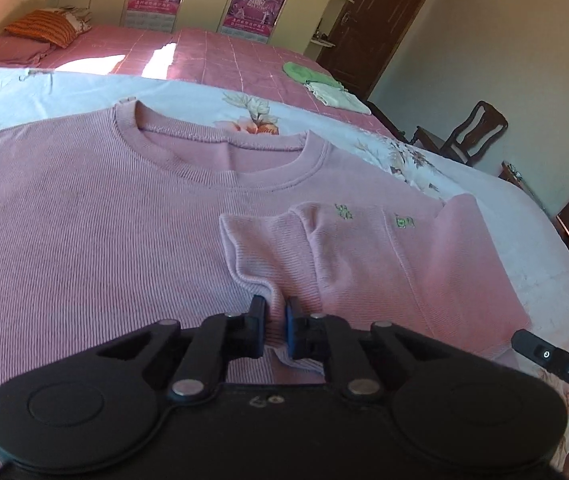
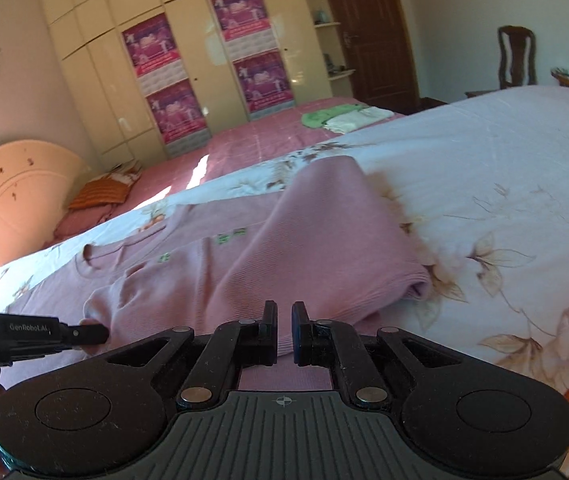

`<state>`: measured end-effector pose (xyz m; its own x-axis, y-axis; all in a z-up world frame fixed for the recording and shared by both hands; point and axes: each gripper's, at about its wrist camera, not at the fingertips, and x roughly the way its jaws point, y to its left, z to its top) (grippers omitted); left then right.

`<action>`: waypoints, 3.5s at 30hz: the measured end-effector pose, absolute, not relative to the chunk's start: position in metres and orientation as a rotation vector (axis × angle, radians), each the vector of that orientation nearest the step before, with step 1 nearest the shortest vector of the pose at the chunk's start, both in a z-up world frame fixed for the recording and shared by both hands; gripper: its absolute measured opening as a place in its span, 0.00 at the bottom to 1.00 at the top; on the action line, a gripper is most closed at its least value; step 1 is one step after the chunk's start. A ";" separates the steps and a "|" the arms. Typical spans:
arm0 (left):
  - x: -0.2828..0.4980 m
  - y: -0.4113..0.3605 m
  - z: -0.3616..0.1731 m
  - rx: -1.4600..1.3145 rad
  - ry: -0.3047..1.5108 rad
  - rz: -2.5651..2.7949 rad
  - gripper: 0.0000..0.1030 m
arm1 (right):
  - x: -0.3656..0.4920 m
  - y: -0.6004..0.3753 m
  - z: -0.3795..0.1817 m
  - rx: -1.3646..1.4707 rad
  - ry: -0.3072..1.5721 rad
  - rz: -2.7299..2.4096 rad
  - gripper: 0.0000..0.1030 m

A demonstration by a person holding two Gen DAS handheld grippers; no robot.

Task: Fold small clothes

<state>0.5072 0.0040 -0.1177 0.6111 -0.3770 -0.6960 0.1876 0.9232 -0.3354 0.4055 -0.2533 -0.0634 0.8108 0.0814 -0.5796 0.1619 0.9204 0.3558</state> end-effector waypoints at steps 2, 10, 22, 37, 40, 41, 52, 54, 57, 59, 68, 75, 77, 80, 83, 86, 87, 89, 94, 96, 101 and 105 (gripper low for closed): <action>0.494 0.013 -0.099 -0.256 0.749 -0.339 0.08 | 0.401 -0.268 -0.063 0.458 0.624 -0.060 0.06; 0.470 0.063 -0.097 -0.200 0.707 -0.233 0.08 | 0.393 -0.290 -0.061 0.579 0.610 -0.020 0.06; 0.480 0.074 -0.098 -0.143 0.681 -0.221 0.08 | 0.391 -0.308 -0.060 0.721 0.586 0.038 0.67; 0.491 0.101 -0.120 -0.450 0.643 -0.186 0.04 | 0.404 -0.336 -0.080 0.874 0.652 -0.026 0.06; 0.476 0.086 -0.111 -0.321 0.574 -0.162 0.04 | 0.397 -0.317 -0.069 0.647 0.659 -0.041 0.05; 0.477 0.081 -0.116 -0.284 0.602 -0.143 0.04 | 0.397 -0.312 -0.073 0.600 0.685 -0.045 0.05; 0.480 0.085 -0.096 -0.207 0.575 -0.097 0.48 | 0.386 -0.302 -0.028 0.350 0.580 0.051 0.07; 0.490 0.061 -0.100 -0.166 0.609 -0.172 0.50 | 0.410 -0.289 -0.037 0.328 0.603 0.087 0.07; 0.502 0.043 -0.127 -0.094 0.678 -0.186 0.51 | 0.448 -0.278 -0.070 0.225 0.716 0.075 0.05; 0.499 0.050 -0.127 -0.146 0.671 -0.194 0.51 | 0.449 -0.279 -0.069 0.223 0.712 0.087 0.05; 0.528 0.014 -0.125 -0.065 0.678 -0.203 0.61 | 0.532 -0.287 -0.070 0.171 0.703 0.012 0.06; 0.500 0.022 -0.117 -0.036 0.698 -0.193 0.61 | 0.505 -0.294 -0.067 0.120 0.789 0.077 0.05; 0.477 0.026 -0.119 -0.009 0.705 -0.188 0.61 | 0.466 -0.294 -0.067 0.087 0.792 0.086 0.05; 0.452 0.022 -0.125 0.045 0.687 -0.176 0.62 | 0.420 -0.295 -0.071 0.076 0.772 0.083 0.06; 0.457 0.018 -0.121 0.036 0.703 -0.152 0.64 | 0.419 -0.293 -0.069 0.104 0.759 0.060 0.06; 0.460 0.020 -0.117 0.012 0.725 -0.139 0.65 | 0.415 -0.283 -0.056 0.094 0.684 0.074 0.06; 0.460 0.018 -0.121 0.034 0.735 -0.143 0.67 | 0.418 -0.279 -0.061 0.080 0.721 0.070 0.06; 0.456 0.019 -0.117 0.043 0.738 -0.145 0.67 | 0.417 -0.274 -0.070 0.074 0.768 0.074 0.06; 0.409 0.077 -0.092 -0.114 0.668 -0.069 0.71 | 0.392 -0.271 -0.046 0.153 0.736 0.097 0.07; 0.385 0.119 -0.091 -0.211 0.660 0.003 0.69 | 0.384 -0.269 -0.045 0.207 0.749 0.100 0.09; 0.319 0.254 -0.093 -0.424 0.629 0.267 0.66 | 0.369 -0.242 -0.044 0.251 0.748 0.154 0.54; 0.280 0.355 -0.103 -0.623 0.586 0.446 0.63 | 0.374 -0.207 -0.042 0.247 0.731 0.177 0.54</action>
<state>0.2805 0.3546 -0.1025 0.7494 0.2110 -0.6276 -0.5487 0.7283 -0.4104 0.3739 -0.2070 -0.0416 0.7318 0.2448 -0.6360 -0.0734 0.9562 0.2835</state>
